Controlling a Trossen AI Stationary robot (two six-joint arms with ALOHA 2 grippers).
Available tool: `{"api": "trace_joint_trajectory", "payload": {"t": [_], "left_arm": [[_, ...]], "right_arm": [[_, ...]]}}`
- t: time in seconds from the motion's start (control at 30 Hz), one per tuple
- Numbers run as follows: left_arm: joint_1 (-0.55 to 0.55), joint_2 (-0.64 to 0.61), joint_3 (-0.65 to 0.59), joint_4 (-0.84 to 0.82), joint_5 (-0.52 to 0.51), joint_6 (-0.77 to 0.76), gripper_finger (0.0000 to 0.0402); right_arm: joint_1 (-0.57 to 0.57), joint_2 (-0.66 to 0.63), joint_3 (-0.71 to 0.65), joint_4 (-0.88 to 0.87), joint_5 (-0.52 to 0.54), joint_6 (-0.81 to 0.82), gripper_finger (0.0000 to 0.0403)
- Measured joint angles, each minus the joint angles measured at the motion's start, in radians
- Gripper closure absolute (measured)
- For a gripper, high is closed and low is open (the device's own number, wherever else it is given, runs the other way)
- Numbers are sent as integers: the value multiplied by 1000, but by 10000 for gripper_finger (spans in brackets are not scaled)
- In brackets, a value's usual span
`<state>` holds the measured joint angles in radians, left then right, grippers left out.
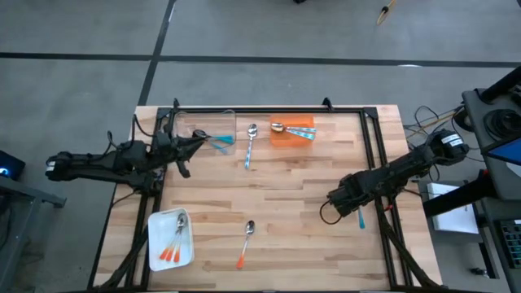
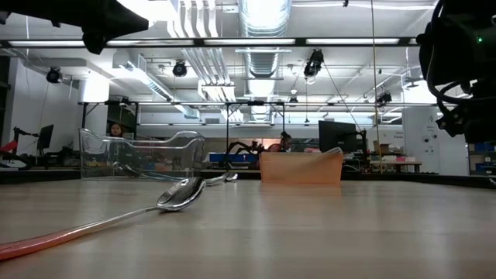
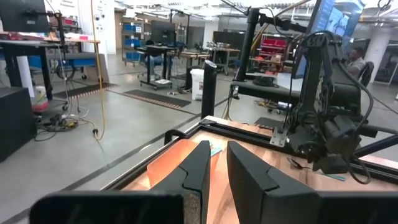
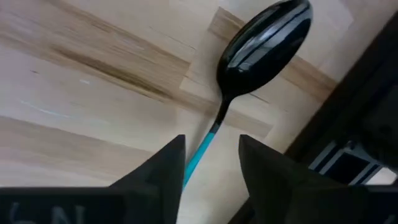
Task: Sort silverware by color (type)
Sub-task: Put the blue spoon into the transparent bin
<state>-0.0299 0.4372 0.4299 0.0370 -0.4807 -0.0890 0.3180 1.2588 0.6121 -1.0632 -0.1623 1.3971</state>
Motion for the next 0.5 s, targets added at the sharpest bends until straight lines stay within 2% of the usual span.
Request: {"api": "trace_joint_trajectory", "payload": {"t": [0.2,0.5], "left_arm": [[0,40,0,35,0,5,365],[0,95,0,52,-1,5,365]], "right_arm": [[0,11,-20,29,7,-1,228],[-2,9,-63,95,45,24,232]]}}
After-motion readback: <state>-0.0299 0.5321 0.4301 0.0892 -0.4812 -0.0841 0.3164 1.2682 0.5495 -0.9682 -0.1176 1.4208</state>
